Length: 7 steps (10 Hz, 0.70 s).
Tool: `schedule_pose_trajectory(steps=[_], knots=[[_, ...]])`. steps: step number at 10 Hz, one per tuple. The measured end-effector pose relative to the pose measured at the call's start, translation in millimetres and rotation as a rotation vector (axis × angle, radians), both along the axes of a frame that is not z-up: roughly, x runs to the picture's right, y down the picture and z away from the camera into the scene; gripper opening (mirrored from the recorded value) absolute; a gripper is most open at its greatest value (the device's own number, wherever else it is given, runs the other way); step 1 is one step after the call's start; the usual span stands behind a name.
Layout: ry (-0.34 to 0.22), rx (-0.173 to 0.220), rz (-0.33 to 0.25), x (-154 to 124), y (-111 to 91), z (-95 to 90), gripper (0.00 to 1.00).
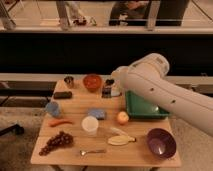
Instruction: Place brush in purple bowl
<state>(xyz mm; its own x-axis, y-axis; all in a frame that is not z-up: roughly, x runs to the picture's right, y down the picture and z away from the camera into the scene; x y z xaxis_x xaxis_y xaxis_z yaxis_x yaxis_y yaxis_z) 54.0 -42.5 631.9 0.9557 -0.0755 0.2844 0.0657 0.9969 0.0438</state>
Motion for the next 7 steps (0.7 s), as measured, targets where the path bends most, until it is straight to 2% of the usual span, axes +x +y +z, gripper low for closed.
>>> schedule_pose_trajectory(steps=[4,7], knots=[[0.052,-0.002,0.052,35,9,-7.1,0.00],[0.089,-0.018,0.101,66,17,-5.0,0.00]])
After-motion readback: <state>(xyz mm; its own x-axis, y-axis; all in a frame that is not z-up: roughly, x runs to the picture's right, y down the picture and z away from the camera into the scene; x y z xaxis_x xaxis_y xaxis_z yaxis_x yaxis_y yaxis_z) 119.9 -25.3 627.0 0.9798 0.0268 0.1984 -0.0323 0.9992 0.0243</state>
